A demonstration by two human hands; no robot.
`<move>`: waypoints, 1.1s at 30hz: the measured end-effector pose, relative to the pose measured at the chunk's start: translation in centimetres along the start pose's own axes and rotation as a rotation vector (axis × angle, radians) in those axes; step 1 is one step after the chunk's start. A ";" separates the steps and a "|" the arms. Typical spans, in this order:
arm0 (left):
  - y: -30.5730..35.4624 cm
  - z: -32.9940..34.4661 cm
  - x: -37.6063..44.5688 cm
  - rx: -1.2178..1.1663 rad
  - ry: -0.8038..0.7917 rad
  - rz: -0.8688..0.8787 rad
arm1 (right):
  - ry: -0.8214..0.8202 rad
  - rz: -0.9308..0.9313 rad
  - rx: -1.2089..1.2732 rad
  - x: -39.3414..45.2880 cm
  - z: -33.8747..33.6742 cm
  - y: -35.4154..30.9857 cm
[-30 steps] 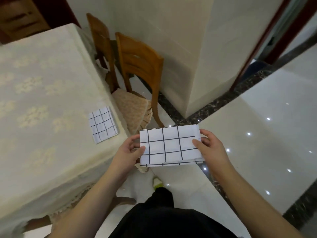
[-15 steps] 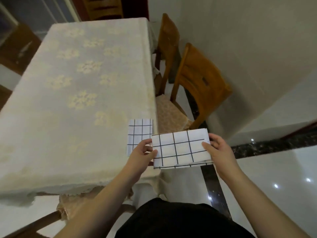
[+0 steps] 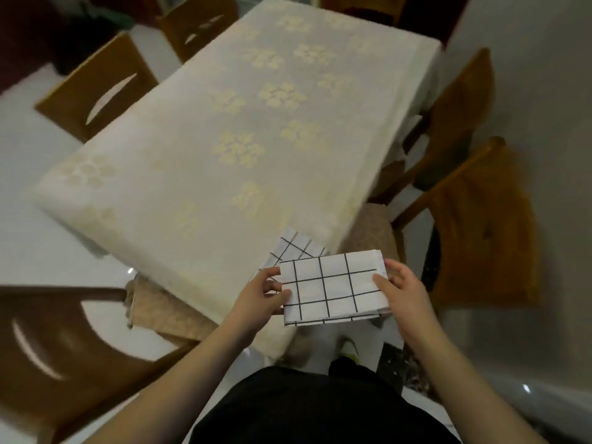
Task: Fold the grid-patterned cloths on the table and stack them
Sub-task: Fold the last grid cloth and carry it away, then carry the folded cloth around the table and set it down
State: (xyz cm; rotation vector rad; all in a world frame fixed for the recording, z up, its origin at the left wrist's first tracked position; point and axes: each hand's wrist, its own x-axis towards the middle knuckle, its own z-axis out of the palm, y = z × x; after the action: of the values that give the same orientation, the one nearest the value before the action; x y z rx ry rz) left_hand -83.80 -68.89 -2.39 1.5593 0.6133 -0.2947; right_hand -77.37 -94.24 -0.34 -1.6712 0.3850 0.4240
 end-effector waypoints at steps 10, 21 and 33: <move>-2.0 4.2 0.6 -0.201 0.369 -0.166 | -0.371 -0.064 -0.298 9.3 1.3 -3.8; -5.2 2.9 2.2 -0.319 0.653 -0.303 | -0.597 -0.195 -0.688 15.7 10.5 -3.6; -6.8 1.6 4.1 -0.071 0.664 -0.329 | -0.605 -0.261 -0.898 17.7 12.7 -1.6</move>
State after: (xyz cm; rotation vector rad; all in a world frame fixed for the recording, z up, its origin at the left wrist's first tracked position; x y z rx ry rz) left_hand -83.83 -69.78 -10.46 1.4752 1.3882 0.0134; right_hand -61.88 -81.59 -9.10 -2.2811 -0.5549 0.9578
